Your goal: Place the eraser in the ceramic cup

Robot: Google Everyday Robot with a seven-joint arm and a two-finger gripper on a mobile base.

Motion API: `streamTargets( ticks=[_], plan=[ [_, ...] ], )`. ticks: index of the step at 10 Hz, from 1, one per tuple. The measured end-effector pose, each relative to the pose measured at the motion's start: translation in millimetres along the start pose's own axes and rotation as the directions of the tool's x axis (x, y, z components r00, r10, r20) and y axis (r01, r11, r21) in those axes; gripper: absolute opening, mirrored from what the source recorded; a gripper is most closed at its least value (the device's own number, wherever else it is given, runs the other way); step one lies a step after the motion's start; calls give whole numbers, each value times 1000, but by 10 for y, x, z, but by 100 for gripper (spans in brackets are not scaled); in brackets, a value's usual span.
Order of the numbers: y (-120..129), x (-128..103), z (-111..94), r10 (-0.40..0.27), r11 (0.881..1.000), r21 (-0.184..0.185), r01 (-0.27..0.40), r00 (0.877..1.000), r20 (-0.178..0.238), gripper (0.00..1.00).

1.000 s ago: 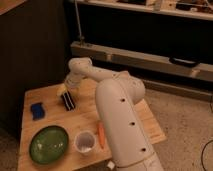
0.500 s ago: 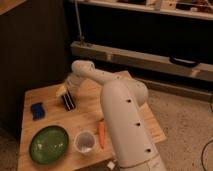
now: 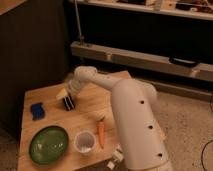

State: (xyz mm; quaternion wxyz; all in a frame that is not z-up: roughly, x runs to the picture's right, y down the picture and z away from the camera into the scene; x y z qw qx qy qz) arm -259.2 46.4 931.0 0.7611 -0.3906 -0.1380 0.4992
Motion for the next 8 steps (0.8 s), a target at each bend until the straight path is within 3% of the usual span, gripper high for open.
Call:
streamTargets(
  ticks=[2, 4, 6, 8],
  plan=[
    [84, 0, 31, -30, 999, 29, 30, 1000, 6, 80],
    [157, -4, 73, -64, 994, 86, 64, 998, -3, 76],
    [208, -6, 159, -84, 982, 166, 88, 996, -33, 56],
    [212, 22, 250, -79, 971, 219, 90, 995, -61, 37]
  ],
)
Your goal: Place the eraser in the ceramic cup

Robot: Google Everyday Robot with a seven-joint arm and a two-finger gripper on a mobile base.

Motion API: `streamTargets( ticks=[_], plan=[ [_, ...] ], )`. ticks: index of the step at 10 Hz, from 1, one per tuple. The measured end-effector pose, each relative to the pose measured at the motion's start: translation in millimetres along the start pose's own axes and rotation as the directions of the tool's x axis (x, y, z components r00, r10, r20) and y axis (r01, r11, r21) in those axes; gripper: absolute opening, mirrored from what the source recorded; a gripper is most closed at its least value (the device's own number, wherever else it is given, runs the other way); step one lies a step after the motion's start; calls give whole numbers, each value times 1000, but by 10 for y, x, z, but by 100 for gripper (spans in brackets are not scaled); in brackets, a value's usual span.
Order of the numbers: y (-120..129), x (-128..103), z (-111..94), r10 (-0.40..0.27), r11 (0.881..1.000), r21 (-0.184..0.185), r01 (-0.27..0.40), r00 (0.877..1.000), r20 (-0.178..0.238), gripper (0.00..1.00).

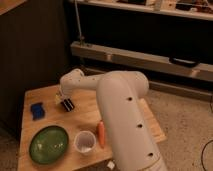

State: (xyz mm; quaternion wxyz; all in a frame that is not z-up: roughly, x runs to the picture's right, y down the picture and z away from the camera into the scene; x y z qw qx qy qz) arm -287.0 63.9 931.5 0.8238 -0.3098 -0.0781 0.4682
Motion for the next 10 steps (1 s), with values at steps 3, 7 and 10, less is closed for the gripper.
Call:
streamTargets(
  ticks=[3, 7, 10],
  plan=[
    [-74, 25, 23, 9, 1000, 25, -9, 1000, -14, 16],
    [-321, 146, -134, 77, 993, -90, -76, 997, 8, 16],
    [-467, 275, -492, 118, 969, -227, -102, 991, 59, 16]
  ],
)
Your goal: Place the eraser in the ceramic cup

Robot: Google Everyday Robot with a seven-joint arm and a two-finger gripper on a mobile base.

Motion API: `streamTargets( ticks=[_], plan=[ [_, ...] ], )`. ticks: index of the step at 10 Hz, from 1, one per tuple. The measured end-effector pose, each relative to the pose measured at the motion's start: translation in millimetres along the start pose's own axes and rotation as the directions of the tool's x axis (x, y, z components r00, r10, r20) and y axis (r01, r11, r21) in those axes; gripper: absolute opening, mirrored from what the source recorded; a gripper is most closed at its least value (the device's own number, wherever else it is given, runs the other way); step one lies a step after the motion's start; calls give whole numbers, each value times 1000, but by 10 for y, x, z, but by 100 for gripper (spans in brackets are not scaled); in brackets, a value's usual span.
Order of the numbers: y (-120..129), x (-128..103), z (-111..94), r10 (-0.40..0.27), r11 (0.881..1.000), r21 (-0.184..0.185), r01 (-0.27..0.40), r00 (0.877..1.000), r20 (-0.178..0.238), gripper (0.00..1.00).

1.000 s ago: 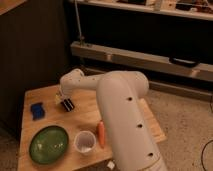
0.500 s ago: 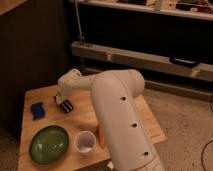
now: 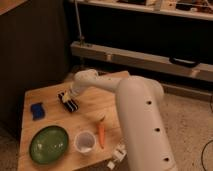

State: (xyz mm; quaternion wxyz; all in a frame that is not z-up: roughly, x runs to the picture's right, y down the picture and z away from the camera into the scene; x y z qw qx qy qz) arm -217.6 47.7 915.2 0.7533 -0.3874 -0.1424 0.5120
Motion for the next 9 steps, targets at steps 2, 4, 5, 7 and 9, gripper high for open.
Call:
streamTargets(
  ticks=[2, 4, 5, 7, 9],
  plan=[
    [-36, 167, -449, -2, 998, -62, 4, 999, 42, 16],
    [2, 349, -926, -21, 993, -111, 30, 996, 84, 16],
    [68, 502, -1290, -39, 986, -159, 58, 992, 124, 16],
    [150, 759, -1688, -62, 969, -224, 103, 981, 186, 16],
    [301, 1047, -2091, -88, 930, -322, 177, 959, 271, 16]
  ],
)
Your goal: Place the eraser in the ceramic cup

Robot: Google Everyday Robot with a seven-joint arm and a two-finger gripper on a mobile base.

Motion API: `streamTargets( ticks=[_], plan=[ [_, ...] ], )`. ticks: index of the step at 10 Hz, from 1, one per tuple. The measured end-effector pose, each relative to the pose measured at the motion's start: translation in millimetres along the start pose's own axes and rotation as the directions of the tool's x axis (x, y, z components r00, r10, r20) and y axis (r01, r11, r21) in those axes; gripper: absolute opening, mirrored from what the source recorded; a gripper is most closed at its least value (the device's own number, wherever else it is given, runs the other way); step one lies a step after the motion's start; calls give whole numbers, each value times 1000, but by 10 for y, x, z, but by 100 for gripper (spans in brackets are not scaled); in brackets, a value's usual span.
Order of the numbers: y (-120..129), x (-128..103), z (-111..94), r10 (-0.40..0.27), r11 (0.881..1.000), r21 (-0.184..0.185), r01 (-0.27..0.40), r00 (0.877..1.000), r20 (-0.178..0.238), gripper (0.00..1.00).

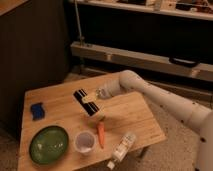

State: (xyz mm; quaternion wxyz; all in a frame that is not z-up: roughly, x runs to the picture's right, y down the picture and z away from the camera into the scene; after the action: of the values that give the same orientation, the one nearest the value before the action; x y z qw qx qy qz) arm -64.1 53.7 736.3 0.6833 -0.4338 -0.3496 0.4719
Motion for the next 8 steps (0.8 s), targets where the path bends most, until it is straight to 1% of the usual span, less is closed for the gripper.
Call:
streamTargets(
  ticks=[1, 2, 3, 4, 5, 6, 7, 8],
  plan=[
    [158, 74, -71, -22, 998, -60, 23, 1000, 19, 16],
    [419, 170, -141, -60, 986, -153, 67, 997, 50, 16],
    [644, 178, -191, -101, 973, -200, 114, 992, 72, 16],
    [857, 161, -266, -146, 956, -242, 166, 984, 99, 16],
    [1008, 152, -309, -183, 940, -269, 209, 976, 119, 16],
    [1182, 134, -332, -231, 918, -296, 265, 962, 144, 16],
    [1300, 146, -323, -270, 897, -317, 307, 950, 157, 16],
    [1355, 157, -315, -289, 887, -324, 328, 943, 164, 16]
  ],
)
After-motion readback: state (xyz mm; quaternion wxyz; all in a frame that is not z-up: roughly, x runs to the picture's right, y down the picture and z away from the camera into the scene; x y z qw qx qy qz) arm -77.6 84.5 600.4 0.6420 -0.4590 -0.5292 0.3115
